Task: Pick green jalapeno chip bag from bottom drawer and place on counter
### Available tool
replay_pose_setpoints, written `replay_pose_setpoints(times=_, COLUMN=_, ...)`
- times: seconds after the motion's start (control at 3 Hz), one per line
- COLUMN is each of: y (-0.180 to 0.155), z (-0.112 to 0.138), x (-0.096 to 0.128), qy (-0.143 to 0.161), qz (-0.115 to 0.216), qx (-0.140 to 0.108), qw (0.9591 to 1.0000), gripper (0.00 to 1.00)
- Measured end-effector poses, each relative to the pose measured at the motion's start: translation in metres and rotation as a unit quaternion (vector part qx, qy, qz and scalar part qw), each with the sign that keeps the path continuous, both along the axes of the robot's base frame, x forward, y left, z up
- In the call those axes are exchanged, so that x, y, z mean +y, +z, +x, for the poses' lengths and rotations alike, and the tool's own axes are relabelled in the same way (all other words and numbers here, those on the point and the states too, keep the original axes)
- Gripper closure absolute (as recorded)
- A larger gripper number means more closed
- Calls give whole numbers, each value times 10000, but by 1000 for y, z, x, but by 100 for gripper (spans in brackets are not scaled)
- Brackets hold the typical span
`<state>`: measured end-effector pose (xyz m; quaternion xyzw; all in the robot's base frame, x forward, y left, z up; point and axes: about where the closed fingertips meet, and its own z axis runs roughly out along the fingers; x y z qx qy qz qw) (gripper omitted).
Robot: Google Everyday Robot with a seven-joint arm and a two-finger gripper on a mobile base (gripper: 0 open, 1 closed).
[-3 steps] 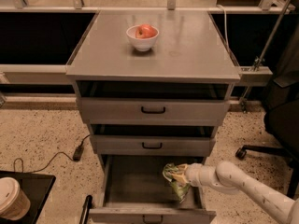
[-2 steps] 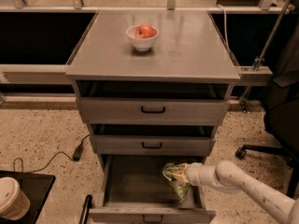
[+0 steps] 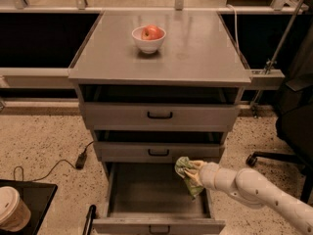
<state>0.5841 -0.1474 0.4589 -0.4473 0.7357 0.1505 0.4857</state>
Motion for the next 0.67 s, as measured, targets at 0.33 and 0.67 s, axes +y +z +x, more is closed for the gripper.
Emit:
replay_pose_setpoints(times=0.33, y=124, z=-18, x=3, qy=-421, qz=-370, qx=-1031, qw=9931, gripper=100)
replay_pose_setpoints(times=0.67, y=172, z=-27, x=33, qy=-345, qz=-553, qx=-1472, qw=9870, gripper=100)
